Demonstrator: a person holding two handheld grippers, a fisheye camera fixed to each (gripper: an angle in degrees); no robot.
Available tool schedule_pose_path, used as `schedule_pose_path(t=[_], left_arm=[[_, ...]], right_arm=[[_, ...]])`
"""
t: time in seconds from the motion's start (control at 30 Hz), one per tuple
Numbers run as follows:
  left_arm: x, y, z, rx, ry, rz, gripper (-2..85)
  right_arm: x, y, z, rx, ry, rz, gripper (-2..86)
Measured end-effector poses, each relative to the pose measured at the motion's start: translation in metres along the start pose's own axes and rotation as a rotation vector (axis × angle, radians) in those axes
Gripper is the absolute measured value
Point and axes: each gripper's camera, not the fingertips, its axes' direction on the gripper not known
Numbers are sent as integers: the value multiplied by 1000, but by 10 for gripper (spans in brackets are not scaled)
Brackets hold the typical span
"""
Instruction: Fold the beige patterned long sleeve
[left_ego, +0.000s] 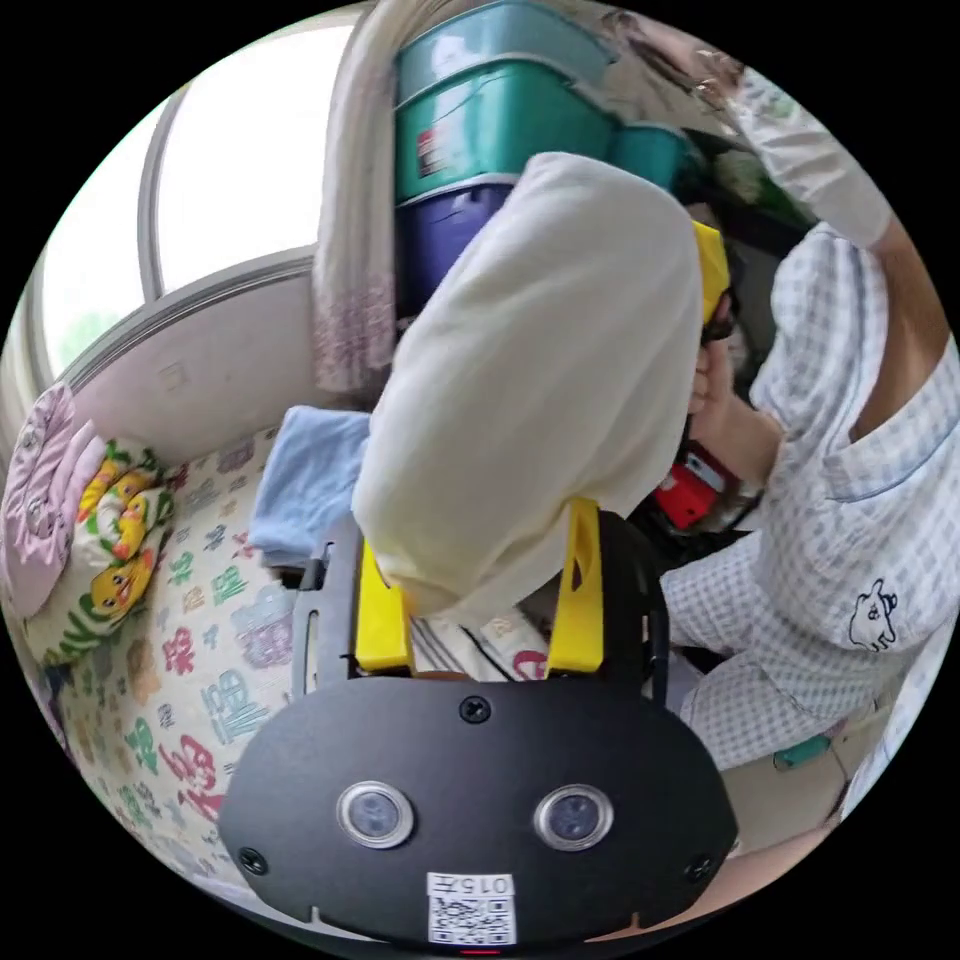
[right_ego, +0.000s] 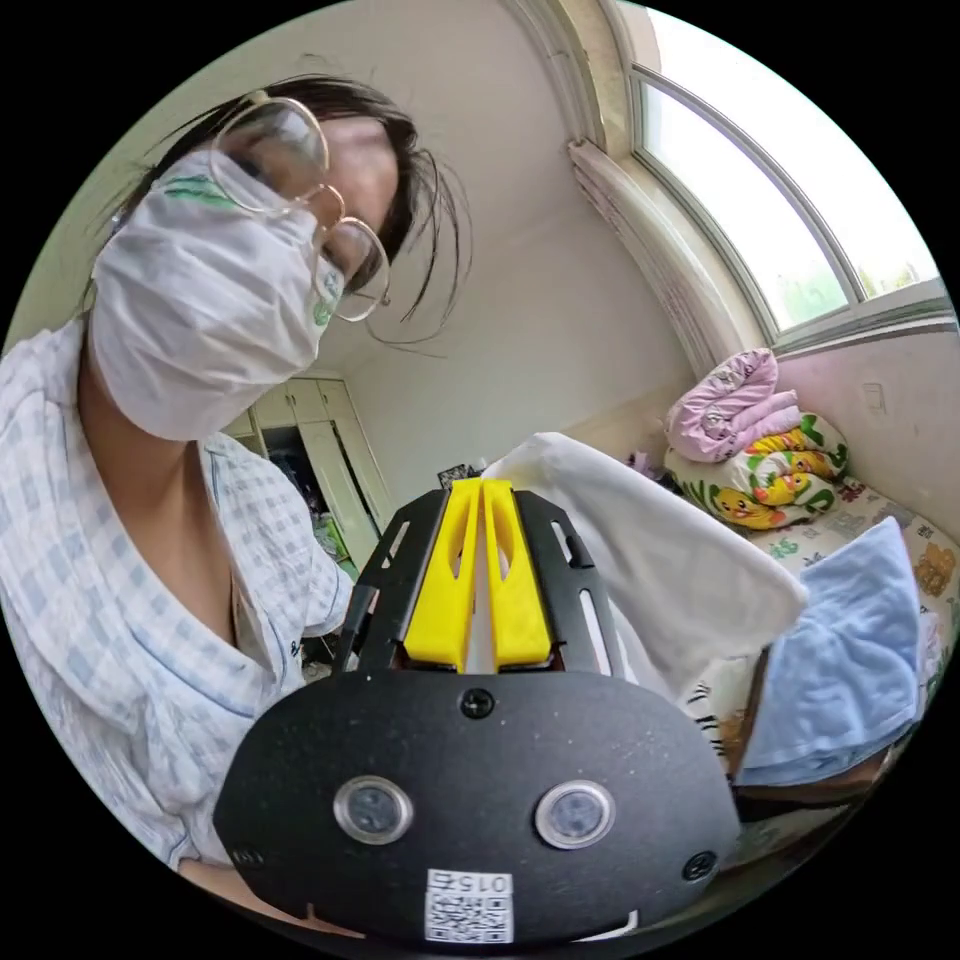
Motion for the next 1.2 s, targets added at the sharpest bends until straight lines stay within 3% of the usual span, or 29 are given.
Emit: schedule_pose_path(t=[0.13,0.33,0.4,0.6,0.83,1.2], left_arm=[[80,52,-43,63,171,12,144],[156,159,-95,63,304,-423,118],[179,191,-106,71,299,-579,113],[210,224,-102,10,222,-767,106],[223,228,-67,-26,249,-834,102],[262,311,-54,216,241,-839,94]], right_arm=[[-84,35,39,85,-92,77,-3],[-132,83,88,62,-217,309,-3],[-133,91,93,49,-258,355,-3],[-116,113,84,53,-306,386,-3],[-72,107,39,40,-280,414,-3],[-27,70,44,-87,-296,243,-2]])
